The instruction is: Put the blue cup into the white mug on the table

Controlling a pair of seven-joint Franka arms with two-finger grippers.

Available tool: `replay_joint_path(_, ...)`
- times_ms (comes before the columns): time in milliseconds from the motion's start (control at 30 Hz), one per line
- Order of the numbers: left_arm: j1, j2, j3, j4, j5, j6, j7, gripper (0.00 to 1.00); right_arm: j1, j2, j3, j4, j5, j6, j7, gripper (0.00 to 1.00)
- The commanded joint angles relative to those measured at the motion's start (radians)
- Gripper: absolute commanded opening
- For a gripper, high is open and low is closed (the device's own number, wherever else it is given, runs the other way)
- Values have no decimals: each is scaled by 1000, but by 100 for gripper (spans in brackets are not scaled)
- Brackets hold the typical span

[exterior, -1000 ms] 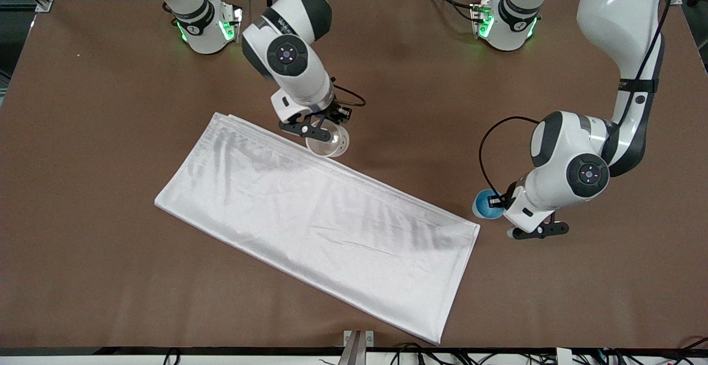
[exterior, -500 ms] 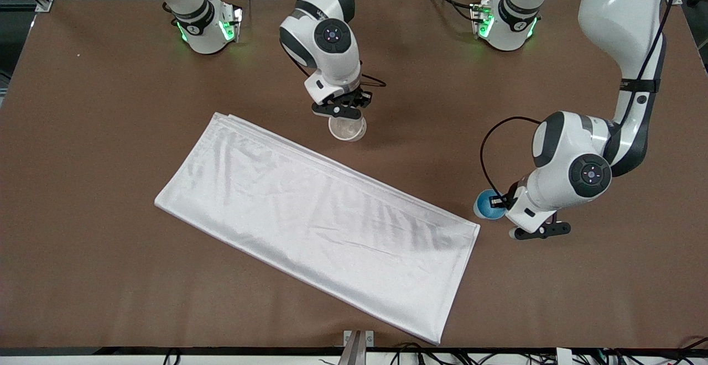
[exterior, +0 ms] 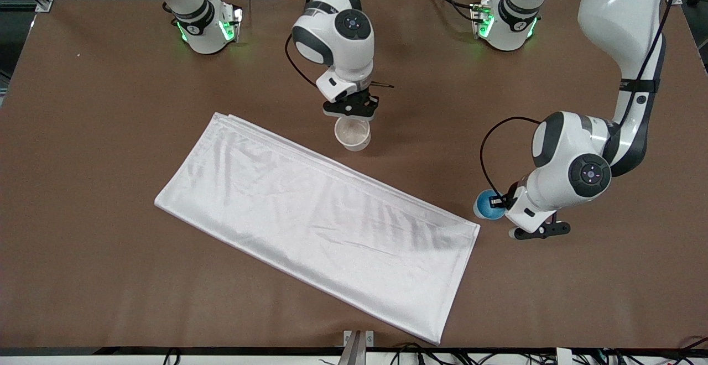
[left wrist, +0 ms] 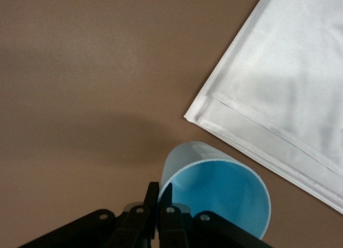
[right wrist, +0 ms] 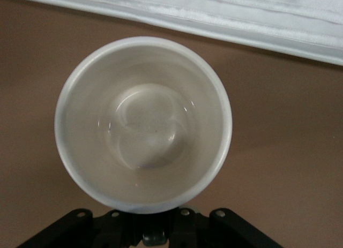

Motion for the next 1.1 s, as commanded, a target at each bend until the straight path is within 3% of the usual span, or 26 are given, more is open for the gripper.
replay_joint_path(0,9,-25,-8,-31,25,18,10,0,47,78,0,77,-87,-9,90,0)
replay_joint_path(600,8,-19,-8,-31,23,31,10,0,127,202,-5,143,-168,2,201,0)
replay_joint_path(1067,5,-19,-10,-31,23,32,10,0,132,225,-10,148,-203,28,257,0)
